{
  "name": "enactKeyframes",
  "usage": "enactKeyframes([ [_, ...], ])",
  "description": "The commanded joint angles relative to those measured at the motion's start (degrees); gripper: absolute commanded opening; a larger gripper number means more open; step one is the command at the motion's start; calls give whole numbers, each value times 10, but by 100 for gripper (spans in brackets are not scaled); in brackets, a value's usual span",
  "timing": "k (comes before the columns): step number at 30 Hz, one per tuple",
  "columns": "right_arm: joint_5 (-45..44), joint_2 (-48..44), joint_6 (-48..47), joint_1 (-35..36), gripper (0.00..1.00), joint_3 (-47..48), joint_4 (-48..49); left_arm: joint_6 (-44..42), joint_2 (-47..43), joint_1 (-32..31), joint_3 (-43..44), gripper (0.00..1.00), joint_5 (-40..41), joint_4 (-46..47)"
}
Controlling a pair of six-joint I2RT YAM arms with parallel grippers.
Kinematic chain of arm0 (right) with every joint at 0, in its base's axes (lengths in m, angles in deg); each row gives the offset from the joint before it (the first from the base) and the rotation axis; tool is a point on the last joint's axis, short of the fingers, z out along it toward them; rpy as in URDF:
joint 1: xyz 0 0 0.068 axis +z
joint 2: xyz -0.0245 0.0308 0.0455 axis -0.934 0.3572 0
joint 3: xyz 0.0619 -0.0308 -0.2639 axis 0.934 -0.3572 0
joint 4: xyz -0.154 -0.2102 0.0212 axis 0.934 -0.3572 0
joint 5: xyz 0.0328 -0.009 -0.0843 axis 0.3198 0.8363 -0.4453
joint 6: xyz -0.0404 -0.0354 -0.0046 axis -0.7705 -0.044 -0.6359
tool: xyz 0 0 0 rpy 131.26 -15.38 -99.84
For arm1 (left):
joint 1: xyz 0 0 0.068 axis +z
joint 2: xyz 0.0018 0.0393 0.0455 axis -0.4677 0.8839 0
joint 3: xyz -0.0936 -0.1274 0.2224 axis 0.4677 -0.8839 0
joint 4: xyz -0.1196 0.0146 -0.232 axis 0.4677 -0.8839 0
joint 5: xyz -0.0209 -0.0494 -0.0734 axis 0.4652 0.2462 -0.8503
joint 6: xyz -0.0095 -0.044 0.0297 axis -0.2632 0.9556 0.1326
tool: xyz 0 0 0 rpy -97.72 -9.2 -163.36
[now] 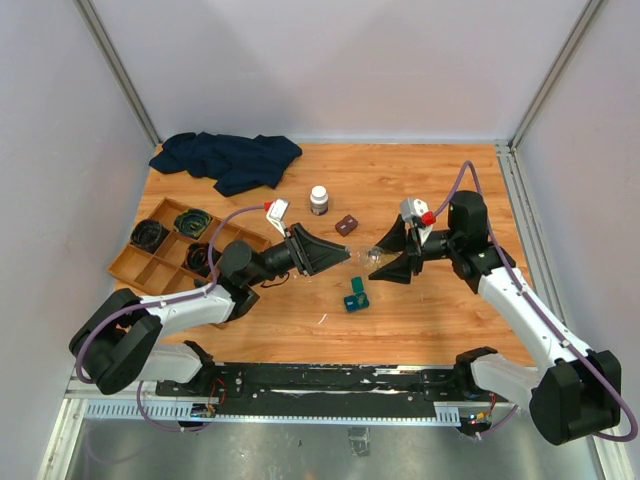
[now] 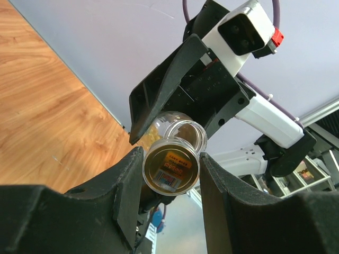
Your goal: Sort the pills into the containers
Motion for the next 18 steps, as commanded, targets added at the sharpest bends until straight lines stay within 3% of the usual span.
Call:
enactKeyframes([
  [1, -7, 2, -18, 13, 1, 19, -9, -18, -7, -11, 20, 11, 12, -8],
  [18, -62, 9, -59, 34, 1, 31, -59, -35, -3, -31, 38, 11, 29, -54],
])
